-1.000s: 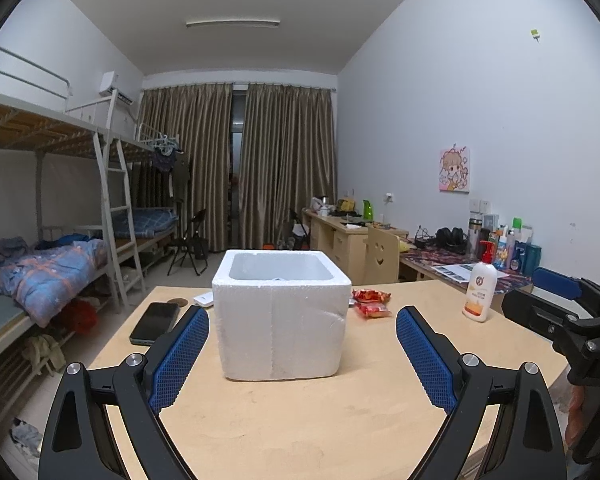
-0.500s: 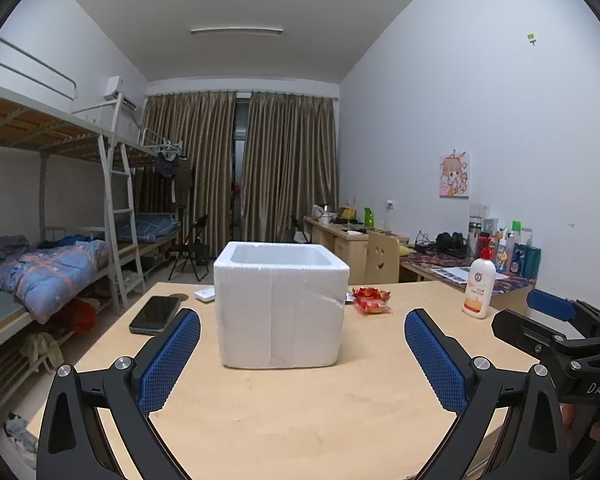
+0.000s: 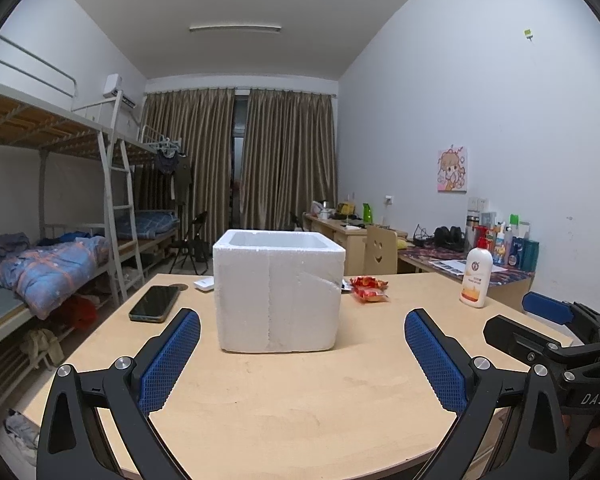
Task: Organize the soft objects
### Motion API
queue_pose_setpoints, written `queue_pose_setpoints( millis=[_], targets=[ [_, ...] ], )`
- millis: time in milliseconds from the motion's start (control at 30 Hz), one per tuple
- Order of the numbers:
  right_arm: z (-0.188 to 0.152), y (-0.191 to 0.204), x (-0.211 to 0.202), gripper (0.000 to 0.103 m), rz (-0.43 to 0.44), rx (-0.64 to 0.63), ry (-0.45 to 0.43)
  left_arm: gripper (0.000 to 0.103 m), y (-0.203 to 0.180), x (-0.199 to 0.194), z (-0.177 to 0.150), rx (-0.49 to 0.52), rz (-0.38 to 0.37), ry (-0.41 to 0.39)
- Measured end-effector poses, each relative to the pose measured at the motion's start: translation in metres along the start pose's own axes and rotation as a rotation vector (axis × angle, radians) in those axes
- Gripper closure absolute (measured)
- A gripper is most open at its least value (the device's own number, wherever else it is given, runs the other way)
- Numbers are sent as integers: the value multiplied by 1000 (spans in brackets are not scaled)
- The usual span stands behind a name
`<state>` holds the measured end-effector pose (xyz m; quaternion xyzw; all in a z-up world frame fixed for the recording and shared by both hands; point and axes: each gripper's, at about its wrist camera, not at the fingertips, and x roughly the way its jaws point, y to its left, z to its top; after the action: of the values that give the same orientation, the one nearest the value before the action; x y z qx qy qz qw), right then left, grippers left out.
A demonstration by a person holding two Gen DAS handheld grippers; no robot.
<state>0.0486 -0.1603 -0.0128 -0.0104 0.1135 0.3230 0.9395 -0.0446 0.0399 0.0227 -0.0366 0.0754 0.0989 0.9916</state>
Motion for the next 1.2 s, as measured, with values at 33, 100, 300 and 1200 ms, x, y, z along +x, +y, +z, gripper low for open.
queue_pose_setpoints(
  millis=[33, 100, 300, 1200],
  targets=[
    [1, 0, -1, 0, 0, 0, -1, 1, 0, -1, 0, -1, 2, -2],
    [2, 1, -3, 0, 0, -3, -3, 1, 0, -3, 0, -1, -1, -5],
    [1, 1, -4, 0, -1, -9, -2, 1, -1, -5, -1, 7, -1, -9],
    [0, -2, -7, 0, -5, -15, 14, 1, -7, -6, -8, 21, 11, -5]
  ],
)
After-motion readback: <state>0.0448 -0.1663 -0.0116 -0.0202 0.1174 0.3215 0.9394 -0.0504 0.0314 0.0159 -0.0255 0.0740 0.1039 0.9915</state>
